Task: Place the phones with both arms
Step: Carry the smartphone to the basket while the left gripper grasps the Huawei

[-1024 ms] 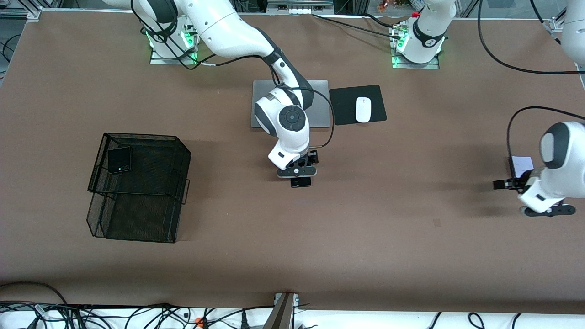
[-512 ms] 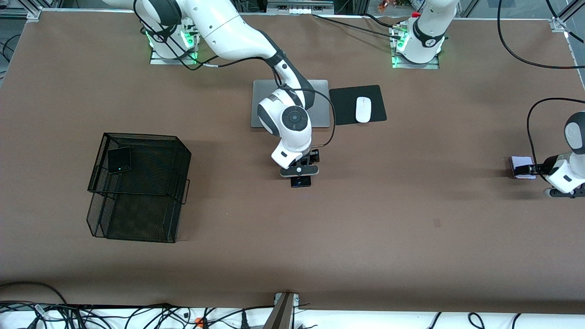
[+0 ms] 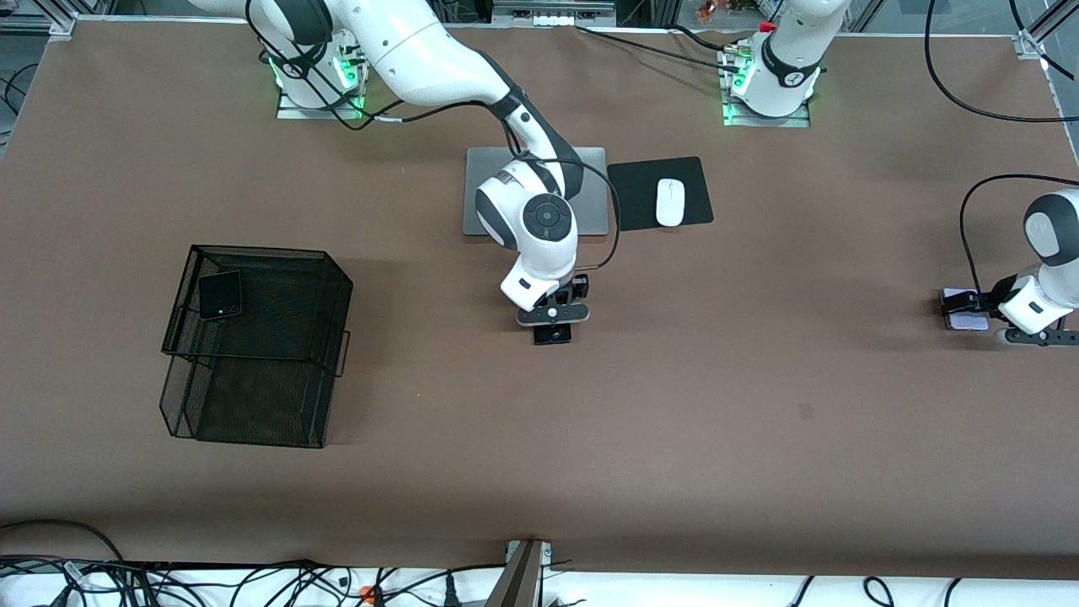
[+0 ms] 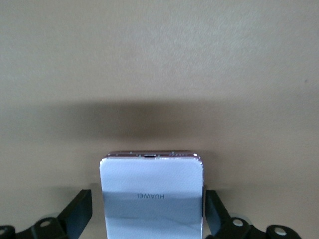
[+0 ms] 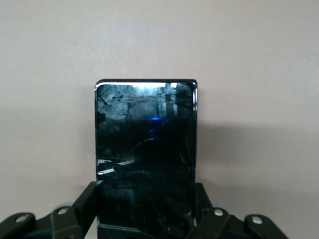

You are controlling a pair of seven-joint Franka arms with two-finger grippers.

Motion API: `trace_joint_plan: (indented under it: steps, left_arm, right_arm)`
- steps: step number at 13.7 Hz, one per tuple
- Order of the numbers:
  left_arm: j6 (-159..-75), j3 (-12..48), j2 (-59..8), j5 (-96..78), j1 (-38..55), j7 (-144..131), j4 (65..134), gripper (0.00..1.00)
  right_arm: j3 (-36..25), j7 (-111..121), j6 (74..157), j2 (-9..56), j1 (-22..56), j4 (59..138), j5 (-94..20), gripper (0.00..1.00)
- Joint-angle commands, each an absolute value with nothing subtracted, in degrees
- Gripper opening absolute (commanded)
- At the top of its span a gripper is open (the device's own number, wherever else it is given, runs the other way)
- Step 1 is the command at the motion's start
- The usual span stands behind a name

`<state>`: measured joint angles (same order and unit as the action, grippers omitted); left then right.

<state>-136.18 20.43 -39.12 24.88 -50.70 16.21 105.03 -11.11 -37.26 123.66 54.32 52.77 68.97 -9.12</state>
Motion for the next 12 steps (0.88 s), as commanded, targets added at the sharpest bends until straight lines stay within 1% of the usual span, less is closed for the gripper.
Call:
trace_joint_plan:
  steps: [1, 2, 3, 4, 5, 6, 7, 8, 9, 10, 12]
  left_arm:
    - [-137.7, 21.5, -39.6, 26.2, -52.1, 17.1, 106.2, 1.0]
    - [-137.7, 21.5, -39.6, 26.2, -52.1, 17.1, 106.3, 0.75]
    - [-137.6, 21.5, -39.6, 26.1, -52.0, 17.0, 106.2, 0.57]
    - [-137.1, 21.7, -39.5, 25.9, -51.7, 16.6, 105.6, 0.44]
    - [-136.5, 22.0, -38.9, 25.9, -51.5, 16.6, 105.6, 0.35]
    - [-134.8, 22.8, -38.3, 25.9, -51.4, 16.6, 105.2, 0.32]
    - [-132.8, 24.9, -37.4, 25.8, -51.5, 16.4, 104.9, 0.31]
    - [-130.4, 27.0, -36.0, 25.8, -51.4, 16.0, 103.7, 0.31]
    - [-126.3, 29.9, -35.4, 25.4, -51.4, 15.8, 102.2, 0.31]
    - [-121.9, 32.9, -35.3, 25.4, -51.2, 15.4, 98.9, 0.32]
    - [-111.5, 38.6, -35.3, 25.2, -49.4, 12.5, 93.2, 0.32]
  right_arm:
    - [-12.0, -35.1, 113.0, 46.2, 49.4, 69.2, -9.1, 0.0]
    - [-11.8, -33.7, 109.9, 43.9, 47.6, 69.2, -9.1, 0.0]
    - [-11.8, -31.7, 107.2, 42.1, 46.1, 69.3, -9.1, 0.0]
    - [-12.3, -29.4, 104.1, 39.3, 44.5, 69.9, -9.1, 0.0]
    - [-14.0, -27.4, 100.4, 37.3, 43.6, 71.2, -9.1, 0.0]
    - [-16.2, -24.2, 98.1, 34.7, 43.3, 73.5, -9.1, 0.0]
    - [-19.5, -20.5, 97.6, 31.6, 43.3, 77.5, -9.1, 0.0]
    - [-22.6, -16.6, 98.5, 27.0, 43.3, 83.7, -9.1, 0.0]
    - [-25.0, -13.0, 100.4, 23.1, 43.3, 89.5, -8.7, 0.0]
    - [-27.5, -10.5, 102.9, 20.1, 43.3, 94.9, -8.4, 0.0]
    - [-32.5, -3.5, 107.6, 17.6, 43.3, 101.2, -8.2, 0.0]
